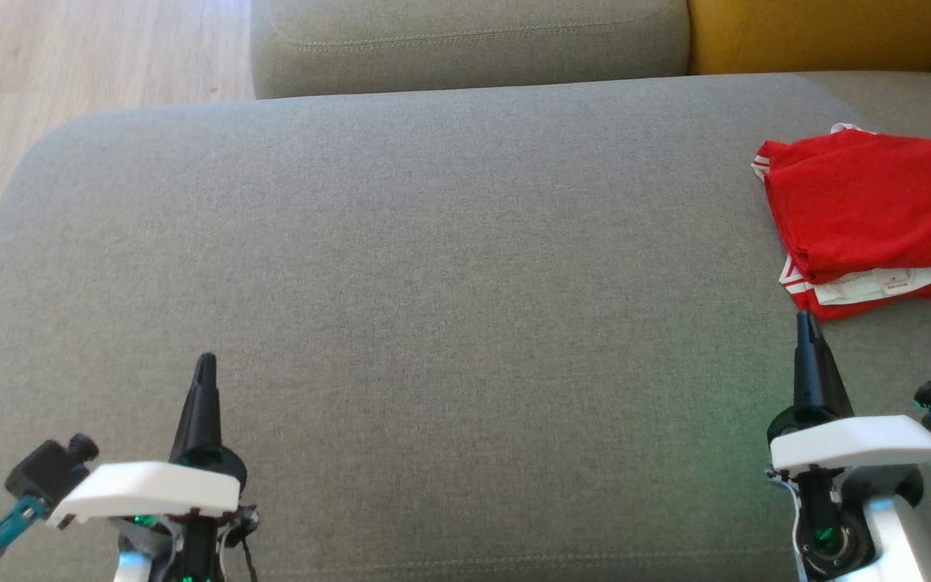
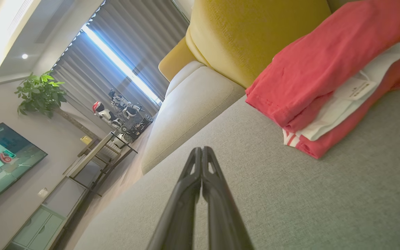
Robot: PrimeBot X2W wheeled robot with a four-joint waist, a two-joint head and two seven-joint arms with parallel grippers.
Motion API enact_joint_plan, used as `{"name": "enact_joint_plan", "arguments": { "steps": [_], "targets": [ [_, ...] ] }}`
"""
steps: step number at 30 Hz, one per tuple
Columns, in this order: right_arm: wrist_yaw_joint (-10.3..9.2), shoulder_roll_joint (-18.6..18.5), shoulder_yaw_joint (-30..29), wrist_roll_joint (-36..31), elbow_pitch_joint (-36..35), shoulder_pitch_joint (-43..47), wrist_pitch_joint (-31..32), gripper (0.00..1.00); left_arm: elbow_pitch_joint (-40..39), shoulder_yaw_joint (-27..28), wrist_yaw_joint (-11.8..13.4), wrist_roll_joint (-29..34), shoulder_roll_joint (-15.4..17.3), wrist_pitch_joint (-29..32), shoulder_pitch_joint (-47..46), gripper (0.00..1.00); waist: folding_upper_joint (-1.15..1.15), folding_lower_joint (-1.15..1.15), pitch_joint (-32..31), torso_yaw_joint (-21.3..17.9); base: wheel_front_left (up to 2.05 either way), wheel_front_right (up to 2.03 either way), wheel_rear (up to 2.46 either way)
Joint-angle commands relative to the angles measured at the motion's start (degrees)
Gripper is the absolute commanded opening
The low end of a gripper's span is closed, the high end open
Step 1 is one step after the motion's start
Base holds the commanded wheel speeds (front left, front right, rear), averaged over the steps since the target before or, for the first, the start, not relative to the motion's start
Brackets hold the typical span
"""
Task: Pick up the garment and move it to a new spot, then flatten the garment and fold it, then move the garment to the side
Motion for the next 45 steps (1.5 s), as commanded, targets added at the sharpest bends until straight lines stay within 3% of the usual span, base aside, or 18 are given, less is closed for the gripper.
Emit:
{"name": "enact_joint_plan", "arguments": {
  "steps": [1,45],
  "targets": [
    [-0.02,-1.11,0.06,1.41,-2.17,-1.90,0.27,0.00,-1.70,1.20,-0.53,-1.03,0.91,0.32,-3.40,0.00,0.00,0.00,-0.01,0.00,0.00,0.00,0.00],
    [-0.03,-1.19,-3.32,32.54,-2.40,-1.43,7.32,0.00,2.54,6.29,-3.28,-23.83,1.17,7.43,-5.42,0.00,0.00,0.00,-1.23,-0.32,0.00,0.00,0.00]
  ]
}}
